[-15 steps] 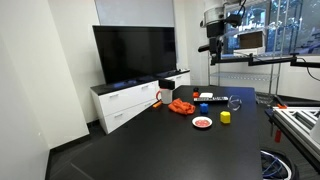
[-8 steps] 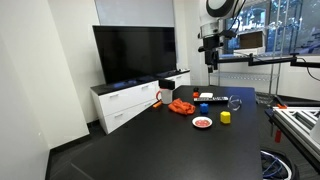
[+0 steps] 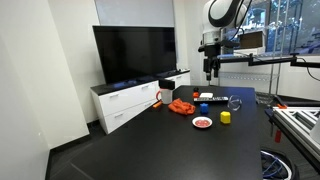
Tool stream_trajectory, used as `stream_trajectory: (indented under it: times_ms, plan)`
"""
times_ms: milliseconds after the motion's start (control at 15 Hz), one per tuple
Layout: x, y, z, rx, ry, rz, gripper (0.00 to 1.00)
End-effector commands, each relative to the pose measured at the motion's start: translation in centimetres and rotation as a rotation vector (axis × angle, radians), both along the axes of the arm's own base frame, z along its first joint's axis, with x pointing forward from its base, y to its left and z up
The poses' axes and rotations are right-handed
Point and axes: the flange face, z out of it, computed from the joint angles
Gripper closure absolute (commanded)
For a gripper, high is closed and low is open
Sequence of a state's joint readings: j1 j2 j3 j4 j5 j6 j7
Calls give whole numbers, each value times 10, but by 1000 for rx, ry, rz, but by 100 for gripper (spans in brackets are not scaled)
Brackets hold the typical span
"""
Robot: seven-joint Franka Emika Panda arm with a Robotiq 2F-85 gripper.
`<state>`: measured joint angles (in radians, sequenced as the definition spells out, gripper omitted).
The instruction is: Make the star block stand upright
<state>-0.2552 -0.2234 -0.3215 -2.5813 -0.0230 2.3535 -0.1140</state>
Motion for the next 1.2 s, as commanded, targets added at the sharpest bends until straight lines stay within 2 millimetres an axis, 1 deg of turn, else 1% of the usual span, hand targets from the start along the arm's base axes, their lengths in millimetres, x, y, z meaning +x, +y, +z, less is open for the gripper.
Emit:
stream_trajectory:
  times_ms: [0, 267, 333, 467, 600, 733, 867, 1067, 1133]
  plan:
    - [-17, 28, 5, 18, -33, 40, 0]
    - [-37, 67, -12, 13, -20, 139, 0]
    - [-25, 66, -7, 18, -13, 156, 0]
    - [-23, 71, -8, 3, -16, 186, 0]
    - [-17, 70, -13, -27, -34, 206, 0]
    - [-12, 68, -22, -56, -46, 218, 0]
    - [-12, 68, -31, -69, -42, 233, 0]
    - [-16, 72, -44, -53, 25, 260, 0]
    - [-16, 72, -48, -39, 22, 221, 0]
